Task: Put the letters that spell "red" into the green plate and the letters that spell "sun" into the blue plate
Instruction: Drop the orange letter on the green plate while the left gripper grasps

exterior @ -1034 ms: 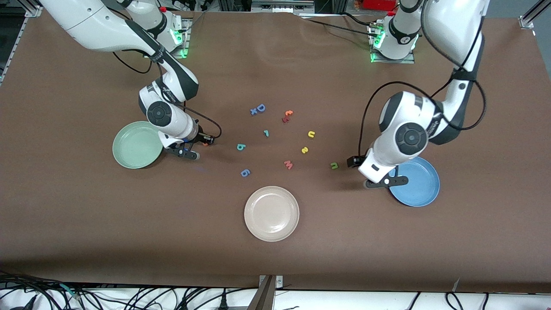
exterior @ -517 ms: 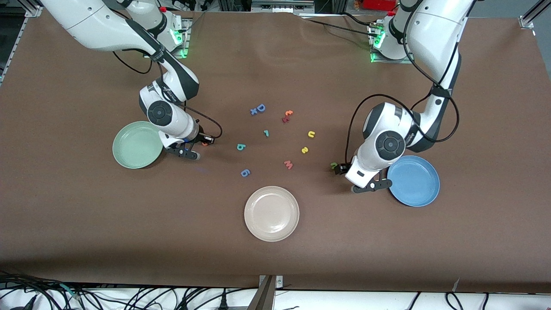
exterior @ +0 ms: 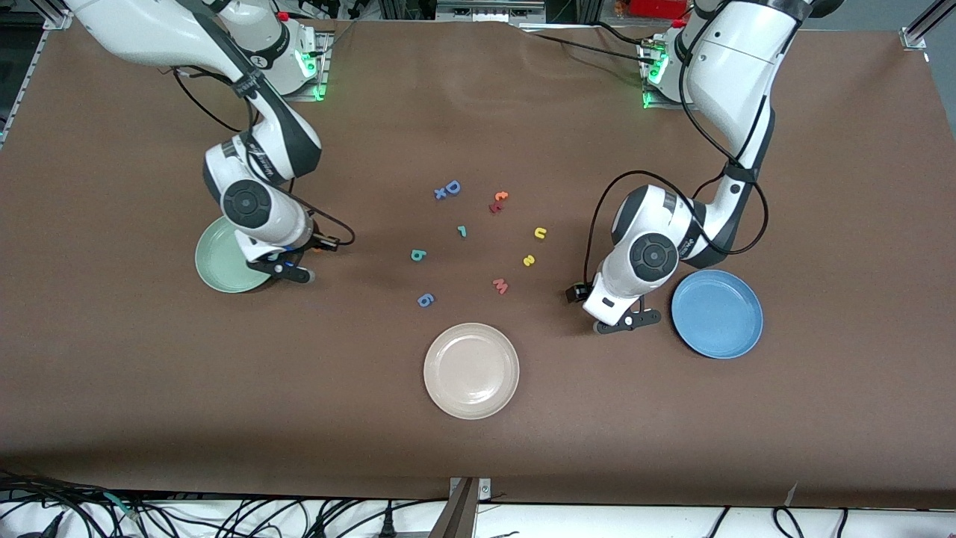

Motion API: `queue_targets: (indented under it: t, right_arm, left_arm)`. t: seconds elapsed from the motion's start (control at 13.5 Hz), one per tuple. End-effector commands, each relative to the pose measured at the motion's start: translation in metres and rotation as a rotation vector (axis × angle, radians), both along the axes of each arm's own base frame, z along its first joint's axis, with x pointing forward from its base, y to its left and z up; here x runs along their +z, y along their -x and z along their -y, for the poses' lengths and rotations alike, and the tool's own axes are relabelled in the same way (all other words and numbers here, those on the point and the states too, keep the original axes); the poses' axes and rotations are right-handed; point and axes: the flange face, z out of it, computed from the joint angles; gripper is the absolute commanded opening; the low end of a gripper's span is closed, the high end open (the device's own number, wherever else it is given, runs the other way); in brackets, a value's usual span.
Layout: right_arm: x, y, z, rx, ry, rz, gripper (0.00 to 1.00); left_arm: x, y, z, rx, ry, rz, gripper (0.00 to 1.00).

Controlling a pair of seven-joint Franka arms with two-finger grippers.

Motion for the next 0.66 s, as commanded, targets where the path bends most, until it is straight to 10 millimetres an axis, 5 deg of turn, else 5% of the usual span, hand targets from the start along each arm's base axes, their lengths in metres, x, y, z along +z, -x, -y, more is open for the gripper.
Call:
queue_targets:
  t: [0.0, 0.3, 0.59]
  right_arm:
    - [0.012, -0.01, 0.056, 0.068, 0.004, -0.061, 0.24]
    - [0.0, -0.015, 0.136, 0.115, -0.036, -0.101, 0.24]
    - [-0.029, -0.016, 0.152, 0.106, -0.063, -0.102, 0.26]
  left_arm:
    - [-0.005, -0.003, 0.007, 0.015, 0.01, -0.004, 1.0]
    - [-0.011, 0.001, 0.011, 0.027, 0.027, -0.021, 0.97]
    - [-0.013, 0.003, 0.015, 0.022, 0.027, -0.025, 0.89]
